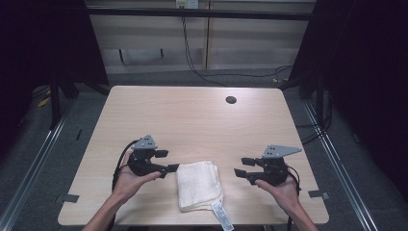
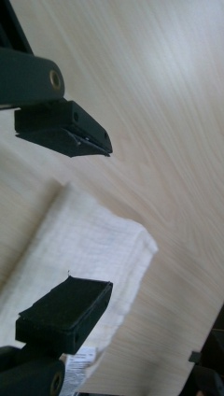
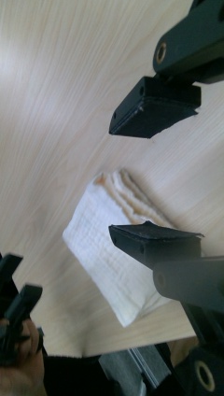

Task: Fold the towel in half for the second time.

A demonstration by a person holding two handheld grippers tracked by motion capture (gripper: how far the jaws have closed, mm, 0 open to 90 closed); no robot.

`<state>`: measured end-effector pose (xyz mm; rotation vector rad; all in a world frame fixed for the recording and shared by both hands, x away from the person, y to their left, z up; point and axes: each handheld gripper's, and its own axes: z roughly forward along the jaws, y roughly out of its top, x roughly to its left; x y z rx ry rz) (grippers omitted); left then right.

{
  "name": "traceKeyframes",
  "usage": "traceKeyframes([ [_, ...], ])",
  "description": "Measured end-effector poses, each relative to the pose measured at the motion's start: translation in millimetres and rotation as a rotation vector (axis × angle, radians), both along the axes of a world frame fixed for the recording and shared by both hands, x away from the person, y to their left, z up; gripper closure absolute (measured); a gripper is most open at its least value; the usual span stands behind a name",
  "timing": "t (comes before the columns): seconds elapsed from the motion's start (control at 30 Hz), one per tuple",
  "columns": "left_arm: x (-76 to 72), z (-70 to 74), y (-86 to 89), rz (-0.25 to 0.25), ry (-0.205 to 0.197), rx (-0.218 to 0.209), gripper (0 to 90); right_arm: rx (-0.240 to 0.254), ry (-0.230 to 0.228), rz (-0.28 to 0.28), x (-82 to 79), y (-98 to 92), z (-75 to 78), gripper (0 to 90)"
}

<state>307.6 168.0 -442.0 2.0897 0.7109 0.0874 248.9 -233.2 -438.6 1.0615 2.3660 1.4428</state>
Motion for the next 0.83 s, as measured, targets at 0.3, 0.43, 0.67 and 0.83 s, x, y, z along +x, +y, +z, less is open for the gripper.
traceKeyframes([
  [0.3, -16.2, -5.8, 41.4, 0.094, 0.036, -0.021, 25.9, -0.034, -0.003, -0.102, -9.4, -22.8, -10.6, 41.3],
  [0.43, -31.1, -17.0, 64.7, 0.157, 0.041, -0.031, 28.9, -0.017, -0.008, -0.151, -15.3, -35.8, -19.9, 37.8],
  [0.67, -59.4, -29.9, 82.5, 0.234, -0.001, 0.013, 31.5, 0.035, -0.012, -0.246, -25.3, -57.6, -27.1, 35.0],
  [0.83, -52.9, -29.7, 80.9, 0.211, 0.005, 0.0, 29.8, -0.012, -0.014, -0.249, -23.4, -57.5, -32.6, 33.8],
])
